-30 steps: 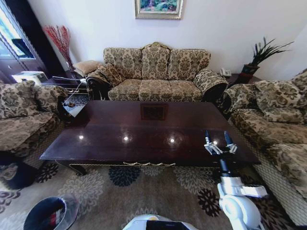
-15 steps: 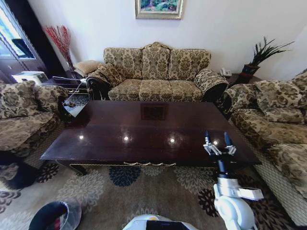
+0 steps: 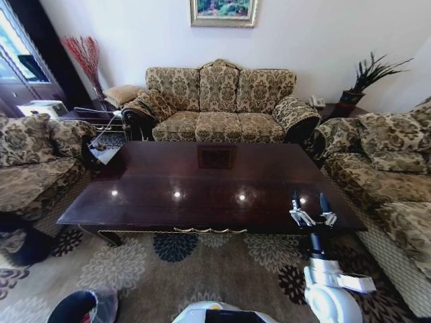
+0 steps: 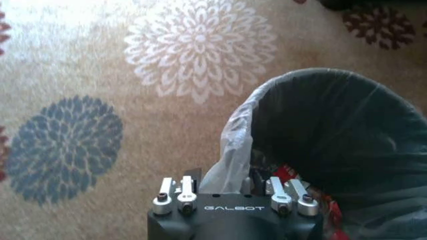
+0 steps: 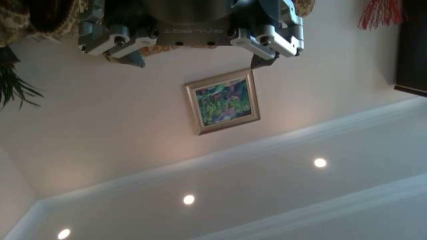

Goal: Move to the front of the table and place the trash on the table into the trash bin.

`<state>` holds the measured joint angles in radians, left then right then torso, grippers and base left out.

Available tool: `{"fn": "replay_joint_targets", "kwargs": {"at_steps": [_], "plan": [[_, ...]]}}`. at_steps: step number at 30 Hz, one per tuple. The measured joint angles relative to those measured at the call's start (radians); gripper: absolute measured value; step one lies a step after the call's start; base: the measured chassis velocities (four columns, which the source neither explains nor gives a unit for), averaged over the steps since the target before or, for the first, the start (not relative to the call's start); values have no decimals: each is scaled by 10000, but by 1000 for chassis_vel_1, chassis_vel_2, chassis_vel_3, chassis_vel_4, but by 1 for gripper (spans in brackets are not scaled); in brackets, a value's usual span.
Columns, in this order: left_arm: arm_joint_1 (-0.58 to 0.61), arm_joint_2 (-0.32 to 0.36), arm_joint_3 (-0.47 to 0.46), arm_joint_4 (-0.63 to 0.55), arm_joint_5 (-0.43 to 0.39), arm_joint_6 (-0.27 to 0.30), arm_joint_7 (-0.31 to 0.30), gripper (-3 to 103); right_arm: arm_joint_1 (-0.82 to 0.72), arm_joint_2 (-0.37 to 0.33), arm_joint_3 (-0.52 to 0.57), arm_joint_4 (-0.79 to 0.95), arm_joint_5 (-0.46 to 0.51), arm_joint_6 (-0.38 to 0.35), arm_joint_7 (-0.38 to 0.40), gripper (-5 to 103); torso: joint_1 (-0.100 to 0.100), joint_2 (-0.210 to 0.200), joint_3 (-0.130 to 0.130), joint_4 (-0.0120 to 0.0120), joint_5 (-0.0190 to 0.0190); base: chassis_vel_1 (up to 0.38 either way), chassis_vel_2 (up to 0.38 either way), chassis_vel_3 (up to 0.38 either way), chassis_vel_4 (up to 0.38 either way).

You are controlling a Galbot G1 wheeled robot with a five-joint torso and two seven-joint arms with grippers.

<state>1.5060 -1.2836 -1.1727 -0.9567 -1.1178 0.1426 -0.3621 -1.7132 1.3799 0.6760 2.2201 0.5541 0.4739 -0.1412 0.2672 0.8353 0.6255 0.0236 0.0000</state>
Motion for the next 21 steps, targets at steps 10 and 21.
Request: {"fn": "replay_joint_targets", "kwargs": {"at_steps": [10, 21], "plan": [[1060, -480, -203, -2523, 825, 763, -957, 85, 154, 141, 133, -86, 243, 71, 58, 100, 0, 0, 0, 1, 2, 0, 0, 0, 0], [1159, -412, -944, -3331, 93, -1257, -2153, 100, 350, 71, 523, 115, 615, -238, 372, 100, 0, 0, 0, 0, -9, 0, 0, 0, 0]]}}
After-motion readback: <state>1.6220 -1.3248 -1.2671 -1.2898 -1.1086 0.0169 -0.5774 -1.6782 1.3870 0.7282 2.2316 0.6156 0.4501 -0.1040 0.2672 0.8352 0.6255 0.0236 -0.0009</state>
